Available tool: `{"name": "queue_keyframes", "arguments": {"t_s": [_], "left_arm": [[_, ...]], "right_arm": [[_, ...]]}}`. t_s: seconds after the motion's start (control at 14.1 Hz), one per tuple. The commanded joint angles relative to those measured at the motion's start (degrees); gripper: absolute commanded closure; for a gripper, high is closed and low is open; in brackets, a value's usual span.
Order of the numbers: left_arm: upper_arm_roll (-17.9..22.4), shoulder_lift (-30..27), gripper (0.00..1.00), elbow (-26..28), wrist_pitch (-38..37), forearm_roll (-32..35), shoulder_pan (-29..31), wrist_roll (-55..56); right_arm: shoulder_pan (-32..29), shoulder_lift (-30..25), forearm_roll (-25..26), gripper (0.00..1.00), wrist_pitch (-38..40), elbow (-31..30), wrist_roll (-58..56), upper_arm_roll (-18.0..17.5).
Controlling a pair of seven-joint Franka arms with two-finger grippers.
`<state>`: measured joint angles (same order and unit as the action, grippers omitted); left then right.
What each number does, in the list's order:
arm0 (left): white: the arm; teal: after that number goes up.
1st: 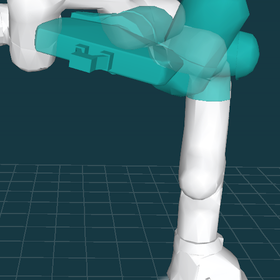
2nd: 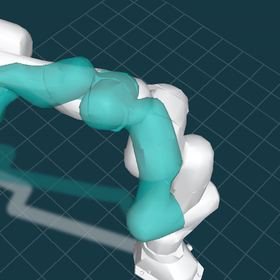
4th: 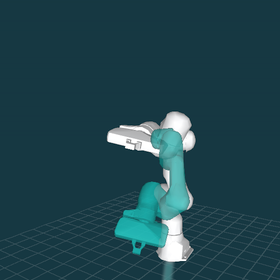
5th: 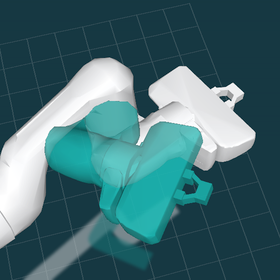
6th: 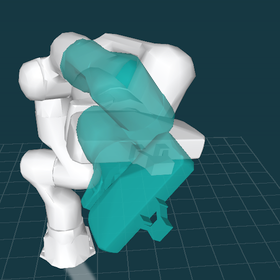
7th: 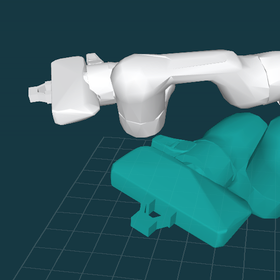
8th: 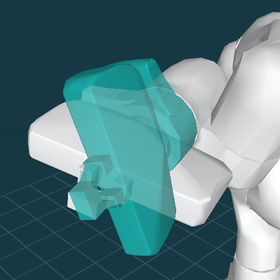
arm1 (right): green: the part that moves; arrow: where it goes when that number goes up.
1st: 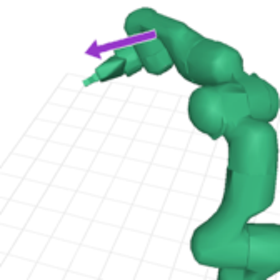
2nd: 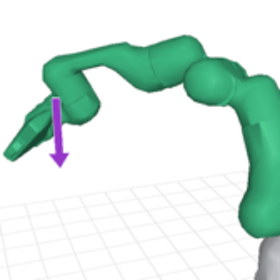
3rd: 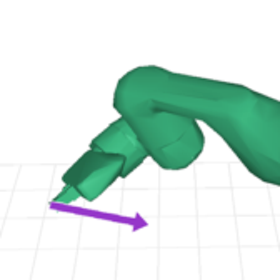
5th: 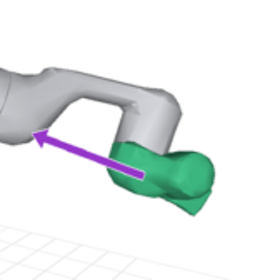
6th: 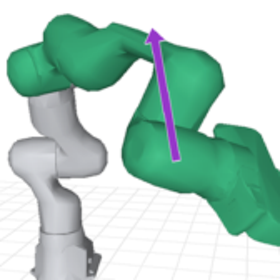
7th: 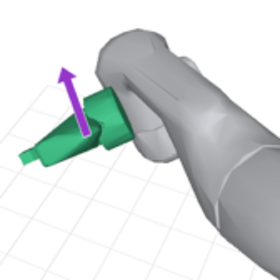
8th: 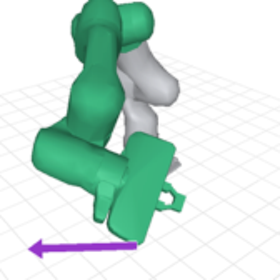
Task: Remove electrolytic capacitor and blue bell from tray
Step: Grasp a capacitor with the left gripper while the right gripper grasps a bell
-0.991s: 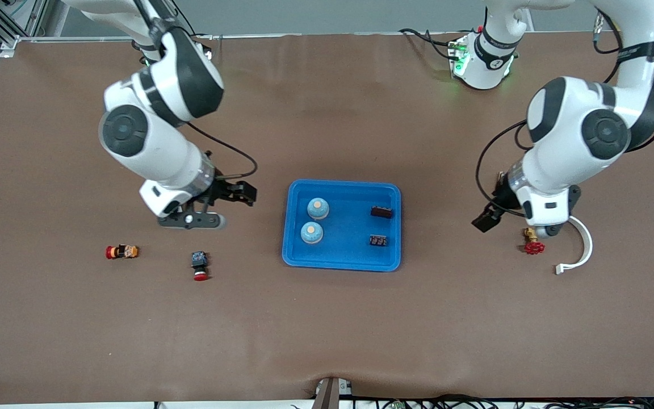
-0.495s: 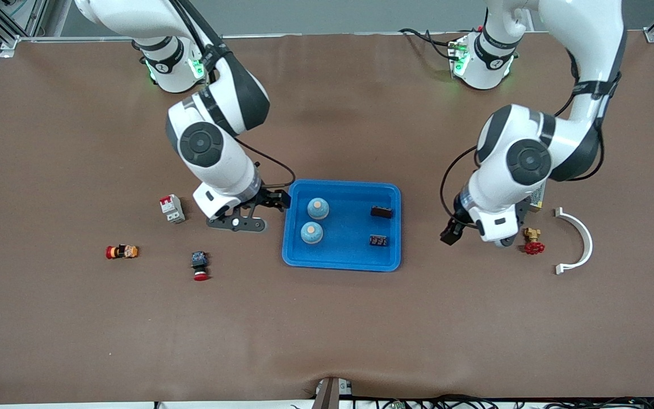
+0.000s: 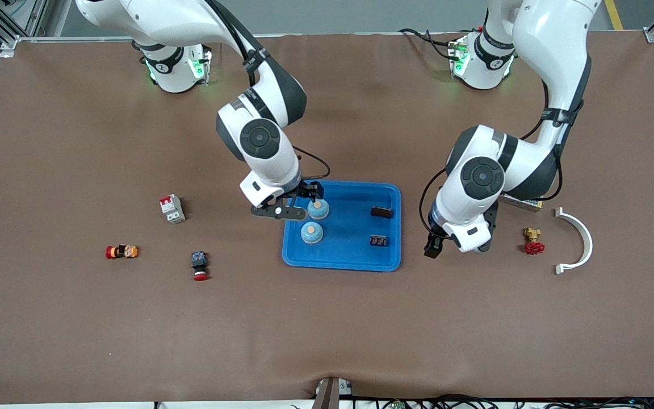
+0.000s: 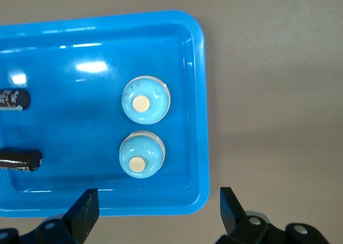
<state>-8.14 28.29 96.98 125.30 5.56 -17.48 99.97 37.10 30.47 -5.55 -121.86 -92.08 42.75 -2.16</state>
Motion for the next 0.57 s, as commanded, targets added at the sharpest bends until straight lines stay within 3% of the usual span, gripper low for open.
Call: {"name": "queue_keyframes", "arguments": {"t_s": [0.0, 0.5], "left_arm": [[-0.04, 0.97, 0.00, -1.27, 0.65, 1.30, -1.06, 4.17], [-0.12, 1.76, 0.00, -1.44, 1.08, 0.68, -4.75, 13.05]], "right_arm": [[0.95, 1.51, 0.72, 0.00, -1.44, 0.41, 1.11, 0.49], [2.89, 6.26, 0.72, 0.00, -8.65, -0.03, 1.11, 0.49]]}}
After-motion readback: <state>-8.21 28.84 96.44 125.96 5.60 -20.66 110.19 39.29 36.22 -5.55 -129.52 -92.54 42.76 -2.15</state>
